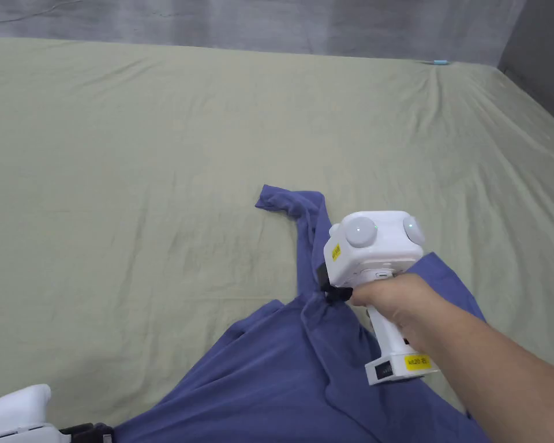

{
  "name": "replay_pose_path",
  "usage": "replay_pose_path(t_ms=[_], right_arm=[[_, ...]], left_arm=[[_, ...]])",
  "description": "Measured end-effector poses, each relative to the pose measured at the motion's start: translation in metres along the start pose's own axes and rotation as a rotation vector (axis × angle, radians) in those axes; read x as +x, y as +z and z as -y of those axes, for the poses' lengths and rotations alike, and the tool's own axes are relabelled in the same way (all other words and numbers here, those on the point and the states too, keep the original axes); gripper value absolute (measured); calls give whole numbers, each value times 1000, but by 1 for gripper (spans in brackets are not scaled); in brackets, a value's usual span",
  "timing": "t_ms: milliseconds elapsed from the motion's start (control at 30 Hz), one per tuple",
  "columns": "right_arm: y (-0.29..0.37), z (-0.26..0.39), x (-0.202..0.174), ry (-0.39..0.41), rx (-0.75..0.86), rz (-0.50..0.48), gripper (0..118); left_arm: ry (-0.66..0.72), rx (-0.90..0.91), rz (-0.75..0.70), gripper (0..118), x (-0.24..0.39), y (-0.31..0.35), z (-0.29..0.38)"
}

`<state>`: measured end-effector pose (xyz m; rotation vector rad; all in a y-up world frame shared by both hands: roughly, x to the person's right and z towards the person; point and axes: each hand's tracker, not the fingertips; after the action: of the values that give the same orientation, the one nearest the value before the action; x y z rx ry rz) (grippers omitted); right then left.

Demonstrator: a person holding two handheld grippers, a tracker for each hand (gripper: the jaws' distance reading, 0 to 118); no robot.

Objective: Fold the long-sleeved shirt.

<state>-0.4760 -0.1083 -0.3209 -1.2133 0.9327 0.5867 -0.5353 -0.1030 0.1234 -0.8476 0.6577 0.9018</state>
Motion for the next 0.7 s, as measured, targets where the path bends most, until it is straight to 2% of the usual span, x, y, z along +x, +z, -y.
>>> replay_pose_path(t_ms=[67, 133, 267, 400, 500, 567, 633, 700], right_arm=[[30, 9, 12, -45, 51, -80, 0], [67, 12, 28, -40, 139, -146, 0], [171, 44, 51, 18, 276, -168, 0], [261, 78, 68, 35, 397, -208, 0], [319, 95, 73, 81, 499, -179, 0], [361, 99, 76, 84, 583, -136, 0], [393, 86, 78, 79, 638, -104, 0], [427, 68, 76, 117, 685, -38, 0]], left_arm=[[42, 19, 24, 0, -3, 6, -3], [76, 44, 58, 0, -6, 16, -7], [86, 101, 121, 0, -6, 40, -20], [104, 179, 229, 0, 15, 68, -30], [77, 233, 291, 0, 40, 89, -50], [54, 280, 338, 0, 65, 107, -73], [29, 322, 383, 0, 89, 125, -104], [8, 369, 425, 0, 113, 145, -141]])
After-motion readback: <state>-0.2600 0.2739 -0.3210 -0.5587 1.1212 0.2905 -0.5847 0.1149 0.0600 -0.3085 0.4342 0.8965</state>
